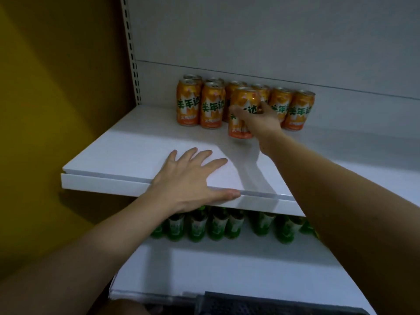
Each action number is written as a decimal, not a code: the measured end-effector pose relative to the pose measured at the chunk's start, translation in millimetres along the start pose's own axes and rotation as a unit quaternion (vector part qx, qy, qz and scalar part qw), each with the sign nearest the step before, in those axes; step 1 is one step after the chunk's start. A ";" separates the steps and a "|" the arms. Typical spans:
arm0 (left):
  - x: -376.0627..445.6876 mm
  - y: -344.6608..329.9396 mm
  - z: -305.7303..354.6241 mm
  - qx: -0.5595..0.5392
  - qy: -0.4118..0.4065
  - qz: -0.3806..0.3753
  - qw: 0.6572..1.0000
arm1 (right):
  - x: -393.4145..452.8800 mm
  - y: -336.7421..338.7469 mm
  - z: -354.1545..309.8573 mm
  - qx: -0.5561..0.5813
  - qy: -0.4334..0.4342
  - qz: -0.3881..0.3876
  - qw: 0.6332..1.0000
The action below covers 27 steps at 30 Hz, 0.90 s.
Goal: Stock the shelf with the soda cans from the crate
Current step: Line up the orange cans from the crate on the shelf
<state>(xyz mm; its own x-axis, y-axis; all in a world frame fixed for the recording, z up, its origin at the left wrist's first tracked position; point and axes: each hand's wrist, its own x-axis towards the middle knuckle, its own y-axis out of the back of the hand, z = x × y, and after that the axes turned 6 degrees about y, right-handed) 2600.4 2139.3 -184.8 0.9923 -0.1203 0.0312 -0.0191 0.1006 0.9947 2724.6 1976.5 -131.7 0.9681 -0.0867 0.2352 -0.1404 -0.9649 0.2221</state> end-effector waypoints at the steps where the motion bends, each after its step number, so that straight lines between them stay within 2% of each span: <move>1: 0.1 -0.8 0.0 -0.001 -0.001 0.004 1.000 | 10.5 -3.5 3.3 -0.012 -0.004 0.007 1.000; 13: -0.2 -2.9 1.7 0.002 -0.004 0.018 1.000 | 60.8 -33.8 33.7 -0.020 0.039 0.039 0.998; 17: -1.8 -0.7 3.1 0.000 -0.001 0.013 1.000 | 58.1 -30.1 32.6 -0.032 0.028 0.019 0.999; 22: -3.8 1.7 3.9 -0.004 0.002 0.004 1.000 | 44.7 -21.7 26.3 -0.078 -0.028 -0.016 0.996; 27: -4.2 3.7 4.8 -0.009 0.010 -0.005 1.000 | 9.7 -2.7 11.9 -0.142 -0.006 -0.092 0.986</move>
<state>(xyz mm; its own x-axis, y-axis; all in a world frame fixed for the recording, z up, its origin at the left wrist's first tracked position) 2595.6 2135.4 -180.8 0.9947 -0.1008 0.0191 -0.0073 0.1166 0.9932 2736.9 1975.4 -141.3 0.9849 0.0786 0.1545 -0.0126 -0.8564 0.5161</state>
